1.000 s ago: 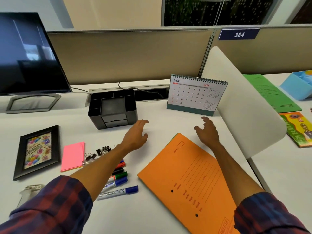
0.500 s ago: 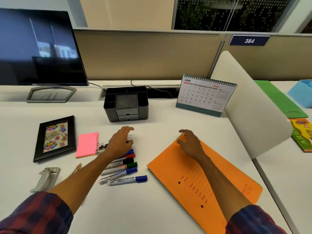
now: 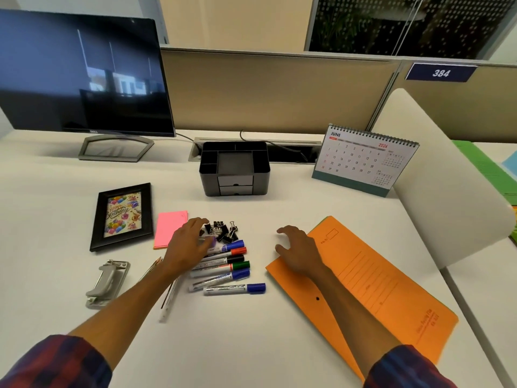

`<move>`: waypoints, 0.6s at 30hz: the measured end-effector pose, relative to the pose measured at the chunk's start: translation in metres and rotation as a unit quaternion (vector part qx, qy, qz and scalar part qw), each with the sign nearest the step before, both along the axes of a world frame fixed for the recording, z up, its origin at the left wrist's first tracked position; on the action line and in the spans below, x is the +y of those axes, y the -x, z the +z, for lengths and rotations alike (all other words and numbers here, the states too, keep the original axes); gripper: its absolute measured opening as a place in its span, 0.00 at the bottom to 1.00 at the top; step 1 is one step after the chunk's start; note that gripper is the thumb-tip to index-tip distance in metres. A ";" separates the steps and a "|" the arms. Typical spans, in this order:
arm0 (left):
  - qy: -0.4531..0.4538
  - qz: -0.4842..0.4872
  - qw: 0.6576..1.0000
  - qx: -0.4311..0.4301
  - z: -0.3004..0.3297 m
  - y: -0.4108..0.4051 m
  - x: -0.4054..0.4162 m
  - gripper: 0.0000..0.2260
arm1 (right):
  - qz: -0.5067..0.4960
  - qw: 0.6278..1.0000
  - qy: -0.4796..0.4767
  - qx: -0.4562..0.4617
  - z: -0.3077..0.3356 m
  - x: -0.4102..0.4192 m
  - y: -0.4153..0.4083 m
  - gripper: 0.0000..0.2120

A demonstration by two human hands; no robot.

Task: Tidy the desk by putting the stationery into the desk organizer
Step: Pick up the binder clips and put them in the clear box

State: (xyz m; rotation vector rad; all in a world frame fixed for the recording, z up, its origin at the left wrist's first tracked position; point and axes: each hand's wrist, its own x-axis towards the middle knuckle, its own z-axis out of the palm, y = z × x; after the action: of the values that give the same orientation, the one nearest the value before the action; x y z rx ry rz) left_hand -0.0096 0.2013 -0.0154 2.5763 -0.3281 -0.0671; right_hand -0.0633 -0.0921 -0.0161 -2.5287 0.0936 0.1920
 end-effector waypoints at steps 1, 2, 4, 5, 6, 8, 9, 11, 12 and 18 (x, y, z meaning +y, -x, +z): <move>0.001 0.009 1.000 0.000 -0.001 0.003 0.004 0.20 | 0.004 1.000 0.007 0.000 -0.001 0.004 0.000 0.21; 0.003 0.017 1.000 0.000 -0.002 0.006 0.008 0.19 | 0.007 1.000 0.013 -0.001 -0.002 0.008 0.001 0.21; 0.007 0.028 1.000 -0.003 -0.003 0.012 0.015 0.19 | 0.011 1.000 0.020 -0.008 -0.004 0.015 0.001 0.20; 0.009 0.032 0.999 -0.005 -0.003 0.016 0.018 0.20 | 0.013 1.000 0.022 -0.011 -0.005 0.018 0.001 0.20; 0.012 0.036 0.999 -0.010 -0.004 0.020 0.021 0.20 | 0.015 1.000 0.024 -0.012 -0.005 0.020 0.002 0.20; 0.009 0.041 0.999 -0.023 -0.004 0.028 0.027 0.19 | 0.020 0.999 0.031 -0.015 -0.006 0.025 0.002 0.20; -0.001 0.041 0.999 -0.028 -0.005 0.032 0.031 0.20 | 0.022 0.999 0.035 -0.016 -0.007 0.027 0.001 0.20; -0.016 0.045 0.999 -0.025 -0.010 0.040 0.038 0.22 | 0.026 0.999 0.042 -0.013 -0.009 0.030 0.000 0.21; -0.019 0.047 0.998 -0.022 -0.013 0.044 0.042 0.22 | 0.028 0.999 0.045 -0.010 -0.010 0.032 -0.001 0.21; -0.033 0.067 0.997 -0.012 -0.020 0.061 0.052 0.26 | 0.038 0.998 0.047 -0.005 -0.013 0.041 -0.006 0.22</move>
State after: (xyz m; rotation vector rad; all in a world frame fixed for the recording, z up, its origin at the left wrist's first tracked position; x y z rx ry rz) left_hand -0.0709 0.2537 -0.0354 2.6594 -0.1633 0.0019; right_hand -0.0575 -0.0506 -0.0289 -2.6293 0.0025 0.2090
